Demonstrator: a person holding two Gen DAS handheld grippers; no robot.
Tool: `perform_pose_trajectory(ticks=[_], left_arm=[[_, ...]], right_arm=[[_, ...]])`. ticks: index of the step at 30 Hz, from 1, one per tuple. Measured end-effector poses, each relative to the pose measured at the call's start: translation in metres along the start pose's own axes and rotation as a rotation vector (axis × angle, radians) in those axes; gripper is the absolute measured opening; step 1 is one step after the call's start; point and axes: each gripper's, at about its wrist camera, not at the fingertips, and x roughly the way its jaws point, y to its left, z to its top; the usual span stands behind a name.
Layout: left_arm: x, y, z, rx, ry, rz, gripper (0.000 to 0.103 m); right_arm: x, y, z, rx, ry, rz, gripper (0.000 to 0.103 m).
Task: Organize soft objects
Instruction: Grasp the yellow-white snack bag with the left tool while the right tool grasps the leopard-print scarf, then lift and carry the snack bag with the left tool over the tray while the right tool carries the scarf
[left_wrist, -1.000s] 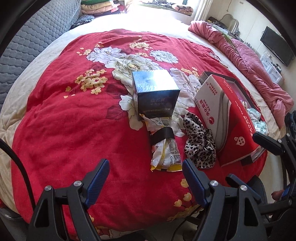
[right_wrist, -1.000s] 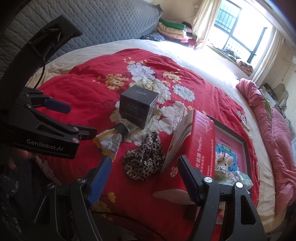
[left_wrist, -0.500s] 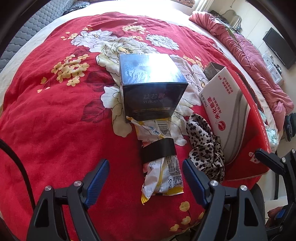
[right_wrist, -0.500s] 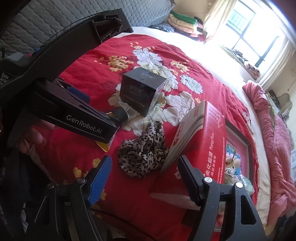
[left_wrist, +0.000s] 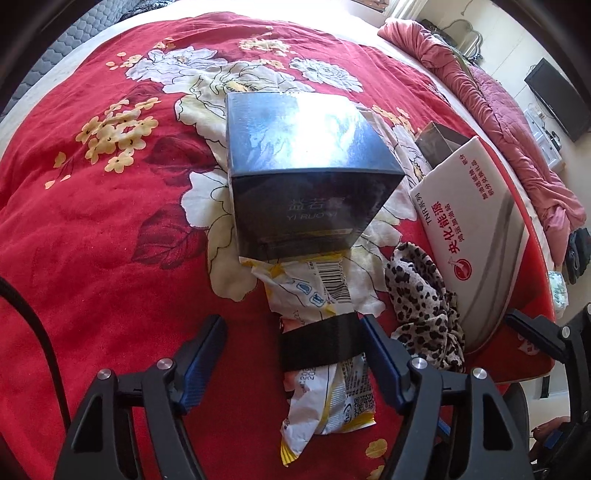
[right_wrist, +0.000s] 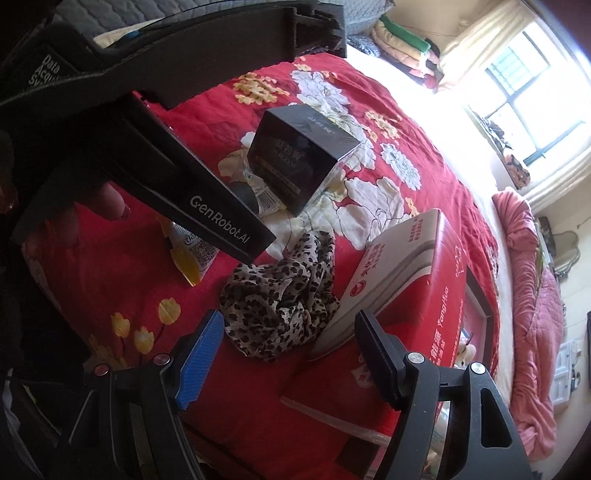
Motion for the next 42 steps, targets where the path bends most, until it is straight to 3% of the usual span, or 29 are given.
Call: perform_pose_trajectory(ticks=[4,9,14,24,27,31,32,33,42], left_arm=[[0.002,0.003,0.003,0.012,-0.034,0.007,0.062],[0.005,0.000,0.003,0.055,-0.051,0.015,0.060],[0.005,0.007,0.004,0.033,-0.055,-0.021,0.057],[0.006,0.019,0.006,-0.005,-0.047,-0.071,0.053],[0.007,0.022,0.007,-0.018,-0.044,-0.089,0.052],[0.006,0.017,0.006,0.003,-0.052,-0.067,0.044],[0.005,0.015,0.005,0.012,-0.052,-0.058,0.043],[0.005,0.013,0.005,0.018,-0.056,-0.047,0.042],[-0.006,0.009,-0.003,0.022,-0.098,-0.057,0.038]], right_arm=[[0.012,0.006,0.005,-0.059,0.034,-0.032,0.075],[0.026,0.011,0.008,-0.099,0.068,-0.058,0.075],[0.042,0.009,0.016,-0.093,0.091,-0.068,0.075],[0.065,-0.006,0.021,-0.095,0.025,-0.053,0.075],[0.070,-0.012,0.022,-0.095,0.010,-0.087,0.065],[0.076,-0.020,0.025,-0.092,0.013,-0.161,0.033],[0.074,-0.026,0.027,-0.073,0.004,-0.147,0.018],[0.070,-0.031,0.029,-0.040,-0.005,-0.127,0.013],[0.035,-0.080,0.028,0.243,-0.137,0.035,0.012]])
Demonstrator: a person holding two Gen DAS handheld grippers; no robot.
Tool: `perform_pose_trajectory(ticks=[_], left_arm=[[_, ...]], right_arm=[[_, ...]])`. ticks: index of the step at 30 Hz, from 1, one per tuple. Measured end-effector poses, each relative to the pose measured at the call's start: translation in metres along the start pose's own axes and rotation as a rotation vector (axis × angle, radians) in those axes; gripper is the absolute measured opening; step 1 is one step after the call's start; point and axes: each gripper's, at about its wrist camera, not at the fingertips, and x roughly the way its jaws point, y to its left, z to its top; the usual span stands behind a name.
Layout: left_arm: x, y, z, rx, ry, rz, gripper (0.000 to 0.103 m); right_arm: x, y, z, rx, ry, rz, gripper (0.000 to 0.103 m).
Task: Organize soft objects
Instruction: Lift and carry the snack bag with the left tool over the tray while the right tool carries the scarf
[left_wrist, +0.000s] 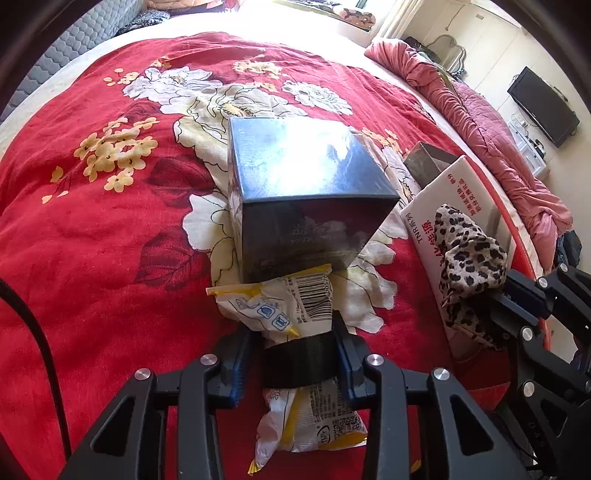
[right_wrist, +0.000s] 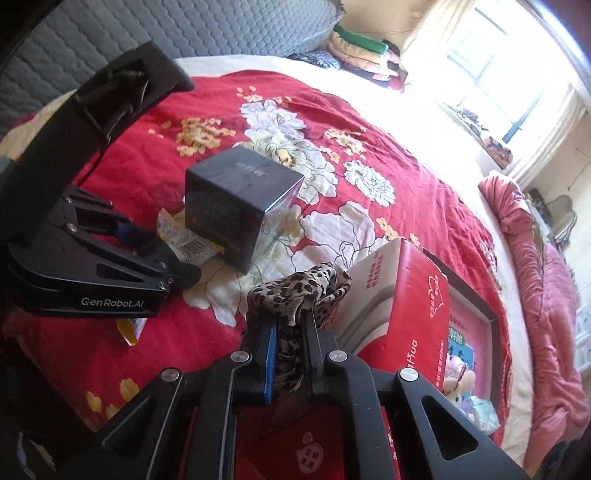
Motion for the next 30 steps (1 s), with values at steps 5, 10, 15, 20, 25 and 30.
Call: perform_pose_trajectory(ticks=[5,10,15,20,25,30], left_arm=[[-0.017,-0.003,-0.005,0.005,-0.039,-0.008,0.038],[-0.043,-0.011,-0.009,0.027,-0.094,0.037,0.038],[-0.078,-0.022,-0.013,0.027,-0.158,0.047,0.038],[-0.108,-0.040,-0.009,0.043,-0.212,0.058,0.038],[-0.135,-0.060,-0.004,0.072,-0.258,0.062,0.038],[-0.162,-0.082,-0.003,0.100,-0.302,0.076,0.038]], right_arm=[[-0.016,-0.009,0.004,0.058,-0.052,0.037,0.011],[-0.059,0.011,-0.003,0.081,-0.114,0.042,0.011],[-0.095,0.005,-0.001,0.118,-0.189,0.042,0.011],[-0.128,-0.009,-0.001,0.165,-0.254,0.038,0.011],[-0.166,-0.026,-0.007,0.212,-0.315,0.014,0.011],[-0.200,-0.040,-0.015,0.244,-0.367,-0.014,0.011]])
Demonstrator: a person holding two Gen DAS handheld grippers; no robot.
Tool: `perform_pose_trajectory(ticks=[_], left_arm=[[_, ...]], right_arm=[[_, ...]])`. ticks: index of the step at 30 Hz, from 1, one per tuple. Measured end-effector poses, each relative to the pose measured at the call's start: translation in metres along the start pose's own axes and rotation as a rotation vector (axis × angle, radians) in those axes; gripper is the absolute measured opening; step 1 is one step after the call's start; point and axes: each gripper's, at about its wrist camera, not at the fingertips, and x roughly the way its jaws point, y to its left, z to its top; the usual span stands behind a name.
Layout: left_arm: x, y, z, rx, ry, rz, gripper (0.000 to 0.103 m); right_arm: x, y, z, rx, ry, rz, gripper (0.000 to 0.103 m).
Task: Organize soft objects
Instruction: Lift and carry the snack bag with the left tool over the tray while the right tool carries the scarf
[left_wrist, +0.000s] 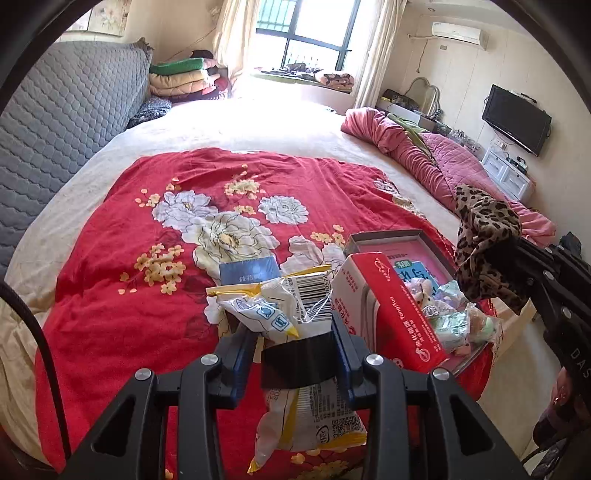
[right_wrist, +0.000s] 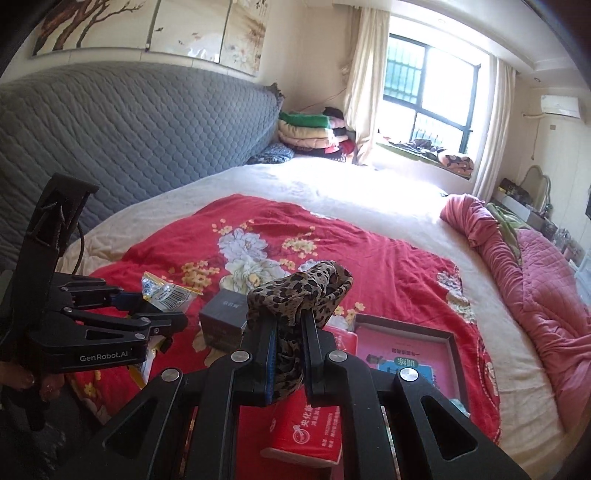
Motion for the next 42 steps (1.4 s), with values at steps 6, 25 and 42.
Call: perform_pose_trajectory(ticks=[6,25,42], left_arm=[[-0.021,-0.030,0.017,0.049,-0.040,-0.029,0.038],[0.014,-0.170,0.054,0.246,-0.053,-0.187,0.038],[0.124,-0.217,0.038,0.305,0.121,-0.195,0.038]], right_arm=[[-0.038,-0.029,0.007,0.062,-0.052,-0.063,0.011],[-0.126,-0.163,-0.045,0.289,-0.085,-0.335,0.011],[-0.032,-0.198,-0.101,0.406,0.083,-0.259,0.012]])
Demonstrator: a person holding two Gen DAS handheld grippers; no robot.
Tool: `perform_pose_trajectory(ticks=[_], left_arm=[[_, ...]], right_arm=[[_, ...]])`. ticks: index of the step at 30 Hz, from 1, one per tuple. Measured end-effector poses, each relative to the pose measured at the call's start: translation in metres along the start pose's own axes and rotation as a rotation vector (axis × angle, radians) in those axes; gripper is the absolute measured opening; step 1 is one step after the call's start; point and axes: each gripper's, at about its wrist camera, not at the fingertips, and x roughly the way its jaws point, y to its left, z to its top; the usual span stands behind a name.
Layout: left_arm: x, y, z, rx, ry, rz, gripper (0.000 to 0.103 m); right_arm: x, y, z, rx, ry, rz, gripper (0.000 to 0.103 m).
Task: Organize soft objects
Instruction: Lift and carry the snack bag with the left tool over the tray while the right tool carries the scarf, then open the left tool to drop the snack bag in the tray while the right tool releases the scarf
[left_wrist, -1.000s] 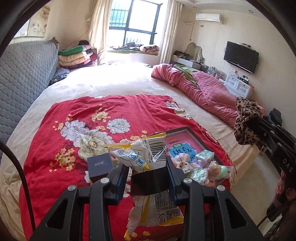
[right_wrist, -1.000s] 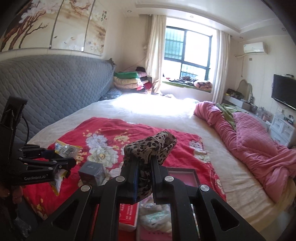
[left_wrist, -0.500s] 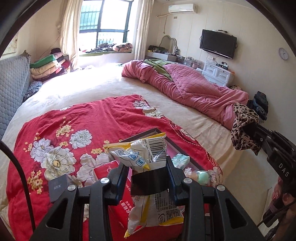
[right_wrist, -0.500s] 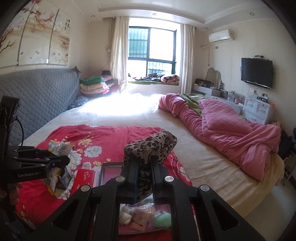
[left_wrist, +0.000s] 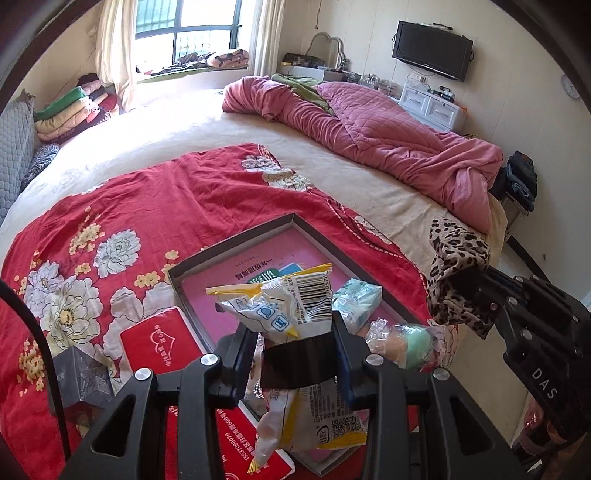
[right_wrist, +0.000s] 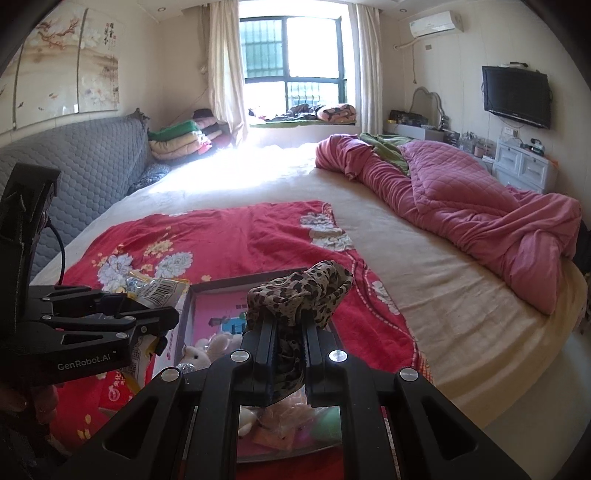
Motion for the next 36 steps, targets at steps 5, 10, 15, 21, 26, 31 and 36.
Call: perform_pose_trajectory(ticks=[5,10,15,21,26,31,36], left_arm=[[0.027,-0.003,-0.003,0.001,0.055,-0.016,0.038],[0.045,-0.008,-0.005,0.004,0.092,-0.042,0.038],[0.056,-0.012,-0.003,0.010,0.116,-0.054,0.038],[0.070,-0.011,-0.007,0.003,0.150,-0.060,0.039],[0.078,-0.007,-0.011,-0.014,0.170,-0.065,0.039],[0.079,-0.004,-0.010,-0.023,0.170,-0.064,0.039],[0.081,0.001,-0.011,-0.048,0.172,-0.075,0.039]], right_arm=[[0.028,-0.009,-0.012,0.024,0.066,0.014,0.012],[0.051,-0.016,-0.026,0.032,0.115,0.008,0.012],[0.066,-0.020,-0.033,0.047,0.149,-0.001,0.012],[0.085,-0.015,-0.035,0.040,0.165,0.018,0.015],[0.095,-0.015,-0.039,0.065,0.186,0.065,0.021],[0.098,-0.016,-0.041,0.094,0.188,0.100,0.037],[0.094,-0.016,-0.041,0.104,0.184,0.111,0.047]])
